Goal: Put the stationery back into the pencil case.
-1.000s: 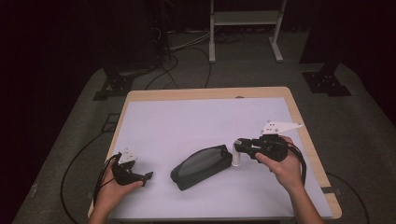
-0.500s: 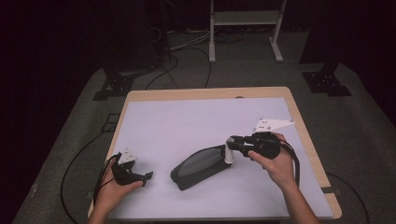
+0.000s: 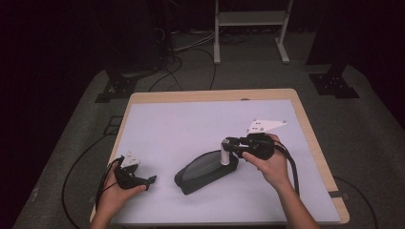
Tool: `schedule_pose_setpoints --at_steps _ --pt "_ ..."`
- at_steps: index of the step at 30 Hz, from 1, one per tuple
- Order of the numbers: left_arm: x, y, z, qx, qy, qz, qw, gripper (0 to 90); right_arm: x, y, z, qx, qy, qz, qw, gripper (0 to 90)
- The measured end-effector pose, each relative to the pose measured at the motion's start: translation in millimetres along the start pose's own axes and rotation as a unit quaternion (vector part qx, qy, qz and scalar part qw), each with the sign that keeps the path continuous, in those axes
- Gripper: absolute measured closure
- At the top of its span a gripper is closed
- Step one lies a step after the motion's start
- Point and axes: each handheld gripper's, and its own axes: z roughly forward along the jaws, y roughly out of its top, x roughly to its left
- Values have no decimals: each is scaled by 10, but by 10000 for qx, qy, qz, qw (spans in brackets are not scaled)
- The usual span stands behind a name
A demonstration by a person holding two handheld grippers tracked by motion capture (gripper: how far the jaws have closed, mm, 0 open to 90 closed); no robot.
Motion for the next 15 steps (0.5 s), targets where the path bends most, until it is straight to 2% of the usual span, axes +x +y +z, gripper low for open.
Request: schedule_pose_setpoints --at_steps 9,15 --pt "2 0 -1 11 0 17 10000 8 8 -2 134 23 -36 -101 9999 702" --pt "2 0 -1 9 0 15 10000 8 8 -58 241 184 -85 -176 9996 702"
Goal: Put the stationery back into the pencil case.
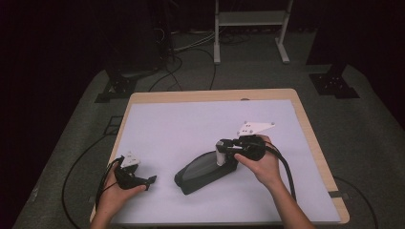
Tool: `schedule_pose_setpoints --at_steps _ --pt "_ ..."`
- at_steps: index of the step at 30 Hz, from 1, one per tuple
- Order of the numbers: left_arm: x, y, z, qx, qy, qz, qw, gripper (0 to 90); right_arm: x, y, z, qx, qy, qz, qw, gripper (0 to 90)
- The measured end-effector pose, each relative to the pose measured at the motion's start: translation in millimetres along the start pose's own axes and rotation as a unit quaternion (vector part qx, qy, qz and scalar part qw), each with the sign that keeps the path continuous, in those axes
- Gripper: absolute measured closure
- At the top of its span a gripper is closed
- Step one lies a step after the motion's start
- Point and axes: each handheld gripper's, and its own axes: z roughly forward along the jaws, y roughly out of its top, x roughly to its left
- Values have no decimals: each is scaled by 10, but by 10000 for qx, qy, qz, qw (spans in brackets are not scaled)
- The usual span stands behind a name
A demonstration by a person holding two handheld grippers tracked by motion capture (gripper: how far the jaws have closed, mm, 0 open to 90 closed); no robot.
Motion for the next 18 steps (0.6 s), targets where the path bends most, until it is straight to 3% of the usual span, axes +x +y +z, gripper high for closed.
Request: schedule_pose_setpoints --at_steps 18 --pt "-1 0 1 -10 1 -9 10000 9 40 -234 258 531 173 -19 9984 700"
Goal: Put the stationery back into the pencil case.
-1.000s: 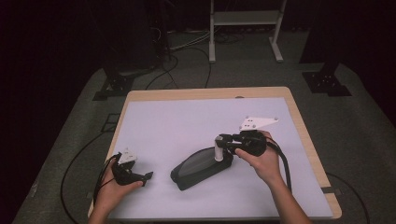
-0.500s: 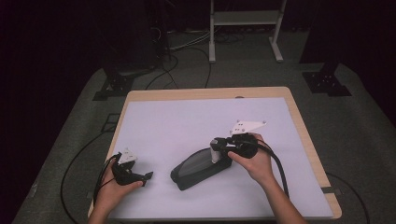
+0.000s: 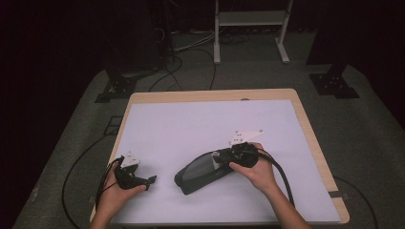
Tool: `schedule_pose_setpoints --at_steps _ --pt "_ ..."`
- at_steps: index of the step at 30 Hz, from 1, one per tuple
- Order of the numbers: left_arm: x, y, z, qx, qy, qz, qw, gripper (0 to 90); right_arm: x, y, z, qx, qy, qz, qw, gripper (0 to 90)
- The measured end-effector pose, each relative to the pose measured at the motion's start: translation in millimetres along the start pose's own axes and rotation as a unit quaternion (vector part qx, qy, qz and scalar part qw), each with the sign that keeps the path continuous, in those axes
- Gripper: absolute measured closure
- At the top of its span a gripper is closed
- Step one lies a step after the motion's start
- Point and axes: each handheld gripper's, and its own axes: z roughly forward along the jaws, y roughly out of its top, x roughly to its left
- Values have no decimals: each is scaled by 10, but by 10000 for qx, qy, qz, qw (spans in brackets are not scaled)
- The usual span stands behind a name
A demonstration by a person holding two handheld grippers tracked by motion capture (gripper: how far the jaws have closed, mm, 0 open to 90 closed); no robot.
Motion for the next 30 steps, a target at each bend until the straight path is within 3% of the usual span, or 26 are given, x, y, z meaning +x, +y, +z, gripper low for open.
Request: schedule_pose_setpoints --at_steps 6,15,30 --pt "1 0 -1 11 0 10 10000 9 20 -42 58 138 46 -7 9999 690" --pt "2 1 0 13 -1 2 10000 8 0 -26 -130 -128 51 86 9999 615" --pt "0 0 -1 8 3 14 10000 9 -218 -207 -457 -375 -612 173 9973 491"
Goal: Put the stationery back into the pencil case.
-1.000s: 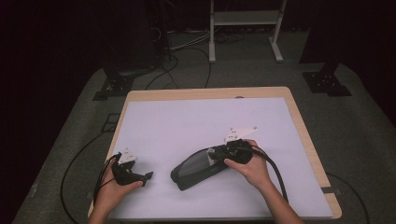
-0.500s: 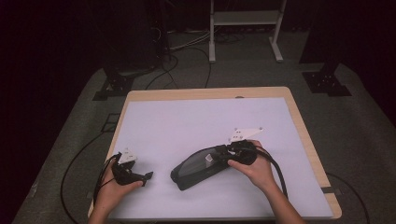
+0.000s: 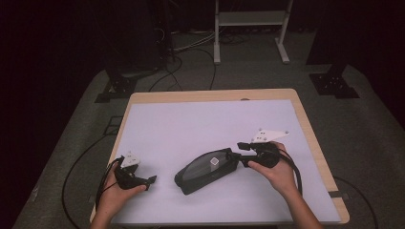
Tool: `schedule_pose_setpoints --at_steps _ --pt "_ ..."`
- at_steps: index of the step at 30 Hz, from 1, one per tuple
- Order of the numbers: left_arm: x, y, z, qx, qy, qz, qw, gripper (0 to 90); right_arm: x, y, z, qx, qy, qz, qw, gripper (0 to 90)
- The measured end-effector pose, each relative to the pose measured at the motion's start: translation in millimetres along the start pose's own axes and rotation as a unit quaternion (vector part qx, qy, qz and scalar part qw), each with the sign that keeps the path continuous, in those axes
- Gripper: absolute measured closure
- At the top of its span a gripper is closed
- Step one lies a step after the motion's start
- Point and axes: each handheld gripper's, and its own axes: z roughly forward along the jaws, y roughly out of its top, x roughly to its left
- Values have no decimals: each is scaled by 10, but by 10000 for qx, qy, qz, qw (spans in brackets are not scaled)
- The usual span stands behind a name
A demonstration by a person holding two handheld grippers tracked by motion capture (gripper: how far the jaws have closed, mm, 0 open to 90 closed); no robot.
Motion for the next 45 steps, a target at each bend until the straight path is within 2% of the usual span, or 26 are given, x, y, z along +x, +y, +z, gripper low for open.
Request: schedule_pose_setpoints --at_steps 9,16,22,33,41,45 --pt "-3 -1 2 -21 0 -19 10000 8 -146 -144 -108 -5 -562 -31 9984 420" --pt "-3 -1 2 -22 0 -17 10000 8 -238 -252 -173 53 -835 45 9965 355" --pt "-3 -2 1 -21 2 -11 10000 9 -309 -385 -229 256 -962 160 9949 330" --pt "-4 -2 1 -23 6 -12 10000 9 -455 -662 -389 416 -1262 362 9905 317" --pt "-4 -2 1 -24 6 -11 10000 9 -559 -868 -486 602 -1407 566 9866 302" --pt "-4 -2 1 -23 6 -10 10000 9 -603 -966 -499 773 -1533 590 9834 298"
